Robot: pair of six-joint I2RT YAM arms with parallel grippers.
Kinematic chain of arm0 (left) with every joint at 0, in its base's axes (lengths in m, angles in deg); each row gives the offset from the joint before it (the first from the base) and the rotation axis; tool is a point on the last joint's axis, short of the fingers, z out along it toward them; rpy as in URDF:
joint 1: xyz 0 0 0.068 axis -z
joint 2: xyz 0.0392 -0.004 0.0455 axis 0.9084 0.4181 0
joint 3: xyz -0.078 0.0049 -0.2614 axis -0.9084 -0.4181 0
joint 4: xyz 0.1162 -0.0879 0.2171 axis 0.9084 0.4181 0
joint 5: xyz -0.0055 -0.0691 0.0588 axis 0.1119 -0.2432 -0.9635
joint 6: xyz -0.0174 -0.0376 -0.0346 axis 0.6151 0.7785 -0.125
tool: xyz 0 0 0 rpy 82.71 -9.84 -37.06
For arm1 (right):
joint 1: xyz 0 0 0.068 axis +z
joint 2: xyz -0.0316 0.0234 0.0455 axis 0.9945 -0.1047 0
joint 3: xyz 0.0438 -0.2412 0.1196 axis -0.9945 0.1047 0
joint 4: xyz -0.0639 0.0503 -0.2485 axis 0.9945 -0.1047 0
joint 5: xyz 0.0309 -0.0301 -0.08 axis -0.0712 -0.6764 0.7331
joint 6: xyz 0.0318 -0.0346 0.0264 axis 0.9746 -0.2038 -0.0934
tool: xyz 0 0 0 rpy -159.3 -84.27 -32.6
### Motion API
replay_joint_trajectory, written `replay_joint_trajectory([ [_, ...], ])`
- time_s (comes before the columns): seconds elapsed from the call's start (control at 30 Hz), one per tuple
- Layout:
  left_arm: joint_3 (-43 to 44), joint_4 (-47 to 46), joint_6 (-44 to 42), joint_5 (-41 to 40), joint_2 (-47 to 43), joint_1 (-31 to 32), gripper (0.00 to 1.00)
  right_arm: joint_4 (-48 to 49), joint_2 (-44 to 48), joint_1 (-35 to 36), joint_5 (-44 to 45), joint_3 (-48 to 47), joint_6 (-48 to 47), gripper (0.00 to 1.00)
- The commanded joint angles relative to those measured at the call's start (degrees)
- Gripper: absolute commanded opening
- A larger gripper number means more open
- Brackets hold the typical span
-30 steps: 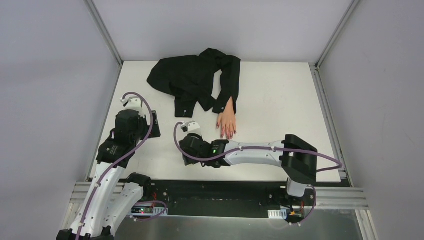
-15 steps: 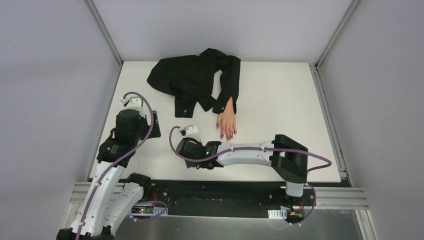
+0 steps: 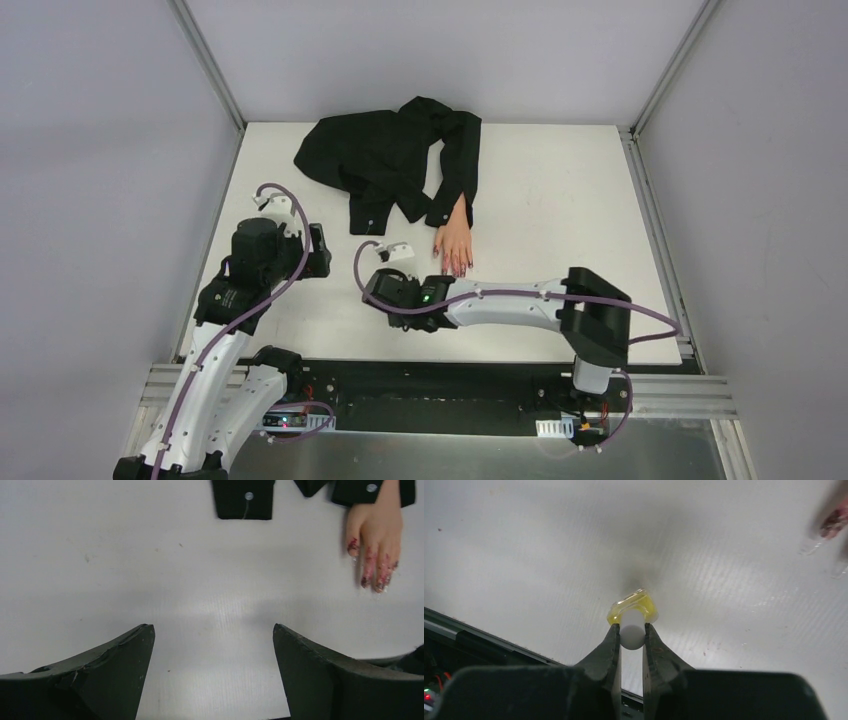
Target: Paint the nails
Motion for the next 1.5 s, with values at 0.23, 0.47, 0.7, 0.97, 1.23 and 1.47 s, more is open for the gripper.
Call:
replay_joint_trajectory([
  [0.23, -0.4, -16.3, -3.6, 31.5, 2.5, 9.3, 0.83, 3.7, 26.7, -19.0, -22.4, 11.9, 4.3, 0.00],
  [0.47, 7.0, -20.0, -10.7, 29.7, 12.3, 24.8, 0.81, 3.8, 36.1, -26.6, -35.9, 12.7, 5.2, 0.00],
  [0.7, 8.5, -21.1, -16.5, 25.0, 18.9, 33.8, 0.77, 3.5, 38.3, -27.1, -40.3, 11.4, 6.2, 0.00],
  [0.97, 3.7, -23.1, -15.8, 24.0, 17.8, 35.2, 0.74, 7.2, 35.5, -27.1, -44.2, 12.1, 6.4, 0.00],
  [1.23, 2.9, -23.2, -15.8, 23.5, 17.4, 35.8, 0.64, 8.5, 35.2, -27.1, -46.0, 11.9, 6.6, 0.00],
  [1.47, 3.4, -23.4, -14.6, 25.8, 18.3, 35.7, 0.58, 8.5, 34.2, -27.1, -46.9, 12.2, 6.3, 0.00],
])
